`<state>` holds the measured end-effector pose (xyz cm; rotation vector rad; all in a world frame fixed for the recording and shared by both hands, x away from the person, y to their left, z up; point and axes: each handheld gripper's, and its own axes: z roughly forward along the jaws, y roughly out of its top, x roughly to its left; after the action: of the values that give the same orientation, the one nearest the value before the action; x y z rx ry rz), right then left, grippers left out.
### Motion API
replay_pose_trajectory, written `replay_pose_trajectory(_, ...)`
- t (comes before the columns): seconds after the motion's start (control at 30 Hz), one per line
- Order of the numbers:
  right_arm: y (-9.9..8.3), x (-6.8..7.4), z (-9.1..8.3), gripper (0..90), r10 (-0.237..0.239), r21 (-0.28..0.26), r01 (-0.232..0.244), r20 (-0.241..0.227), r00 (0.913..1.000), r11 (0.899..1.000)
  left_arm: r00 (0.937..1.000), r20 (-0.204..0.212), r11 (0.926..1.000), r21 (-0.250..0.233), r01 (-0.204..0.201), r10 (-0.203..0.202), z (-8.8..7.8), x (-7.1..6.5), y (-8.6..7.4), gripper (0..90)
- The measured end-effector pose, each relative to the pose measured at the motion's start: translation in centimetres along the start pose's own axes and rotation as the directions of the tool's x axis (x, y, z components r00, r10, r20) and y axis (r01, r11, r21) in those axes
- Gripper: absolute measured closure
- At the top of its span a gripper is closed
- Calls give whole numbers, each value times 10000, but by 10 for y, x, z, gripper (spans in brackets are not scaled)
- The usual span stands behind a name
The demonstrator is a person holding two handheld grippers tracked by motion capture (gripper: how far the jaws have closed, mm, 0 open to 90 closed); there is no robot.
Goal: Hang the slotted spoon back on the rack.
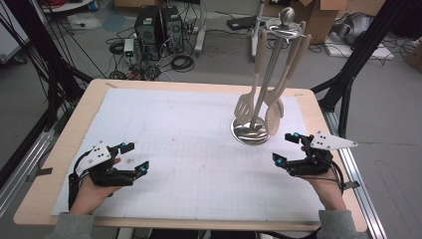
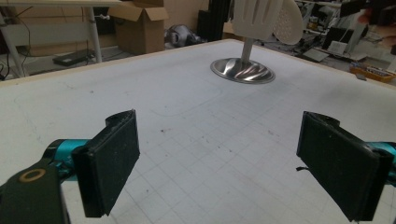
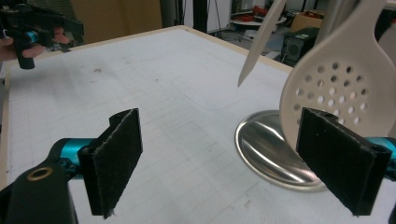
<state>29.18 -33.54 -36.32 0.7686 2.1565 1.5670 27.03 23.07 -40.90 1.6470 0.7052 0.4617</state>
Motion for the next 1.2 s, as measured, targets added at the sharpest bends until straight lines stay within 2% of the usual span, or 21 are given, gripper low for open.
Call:
replay_pose_trajectory(0.23,-21,-4,-11,127,600,-309,-590,313,9977,9978,10000,-94,9998,-202,-11,9,-1,1,2,135)
replay_pose_trajectory(0.37,-29,-6,-19,119,806,-567,-774,569,9951,9954,9998,-177,9997,-247,1,-5,-2,3,3,135)
replay_pose_trajectory(0.57,-42,-4,-25,115,805,-711,-755,697,9943,9946,9995,-301,9998,-172,76,-81,-4,9,1,135)
replay_pose_trajectory(0.63,-44,-4,-26,115,855,-576,-806,884,9924,9951,9993,-370,9998,-179,104,-110,-5,12,0,135)
replay_pose_trajectory(0.7,-45,-4,-27,114,915,-697,-857,843,9922,9939,9989,-448,9996,-228,149,-159,-7,14,0,135)
replay_pose_trajectory(0.8,-48,-4,-30,114,860,-512,-811,1030,9909,9954,9982,-579,9995,-290,159,-176,-11,17,1,135)
replay_pose_trajectory(1.07,-57,-10,-38,114,1107,-622,-1029,1392,9840,9927,9951,-962,9994,-270,212,-237,-20,27,-2,135)
replay_pose_trajectory(1.2,-60,-12,-39,114,1023,-619,-937,1529,9829,9937,9928,-1156,9992,-269,287,-316,-26,32,-4,135)
